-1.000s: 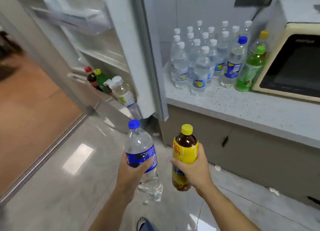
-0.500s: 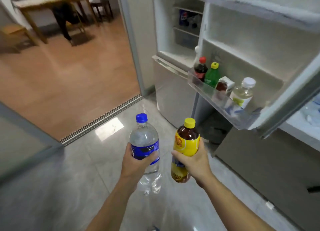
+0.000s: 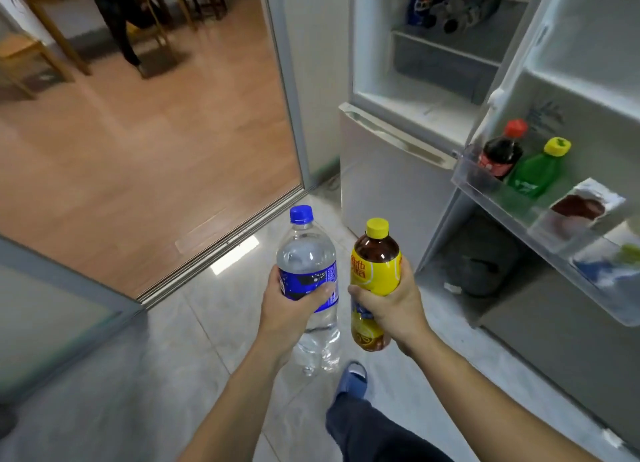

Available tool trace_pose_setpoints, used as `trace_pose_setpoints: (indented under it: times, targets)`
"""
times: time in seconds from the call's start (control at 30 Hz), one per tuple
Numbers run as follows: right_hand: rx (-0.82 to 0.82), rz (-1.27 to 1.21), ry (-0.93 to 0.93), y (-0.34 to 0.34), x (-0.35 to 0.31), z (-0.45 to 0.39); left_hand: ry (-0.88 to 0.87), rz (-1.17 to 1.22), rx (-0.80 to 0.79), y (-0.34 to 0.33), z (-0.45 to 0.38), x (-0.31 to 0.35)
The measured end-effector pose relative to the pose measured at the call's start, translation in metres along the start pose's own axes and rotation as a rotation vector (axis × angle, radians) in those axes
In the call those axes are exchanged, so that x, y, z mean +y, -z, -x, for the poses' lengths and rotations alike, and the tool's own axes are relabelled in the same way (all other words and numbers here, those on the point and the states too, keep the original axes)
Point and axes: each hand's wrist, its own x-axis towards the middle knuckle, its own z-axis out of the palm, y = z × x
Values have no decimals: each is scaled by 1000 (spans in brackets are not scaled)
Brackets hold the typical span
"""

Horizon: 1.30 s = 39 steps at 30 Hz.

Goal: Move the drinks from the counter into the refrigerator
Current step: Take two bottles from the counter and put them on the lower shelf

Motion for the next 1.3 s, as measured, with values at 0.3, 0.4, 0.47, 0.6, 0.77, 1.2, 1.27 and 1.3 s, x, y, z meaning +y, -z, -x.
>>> trace_pose_setpoints:
  times: [0.3,0.4,0.47,0.6,0.77,1.2,1.27,1.3]
  targets:
    - [111,-100,-41,-42,-51,-149,21,-5,-100,2,-164,59]
    - [196,-105,-65,-50,-56,-183,22,8,-127,1,-215,63]
    - [261,-94,-83,-53,-57,-207,29,11,-163,-6,-253,67]
    - [439,-86,-110,-56,-66,-251,15,4,-318,-30,-328,87]
    - [680,-105,-107,-57,-85,-293,-35,-30,-476,-64,-405,120]
    - [996,-116,-24,7,-107,-402,-117,-117,-715,-209,-517,163]
    - [1021,-98,-49,24,-114,-422,-152,-146,-702,-229,-527,172]
    - [1028,-92,-67,34,-117,-431,-164,-157,-698,-239,-532,177]
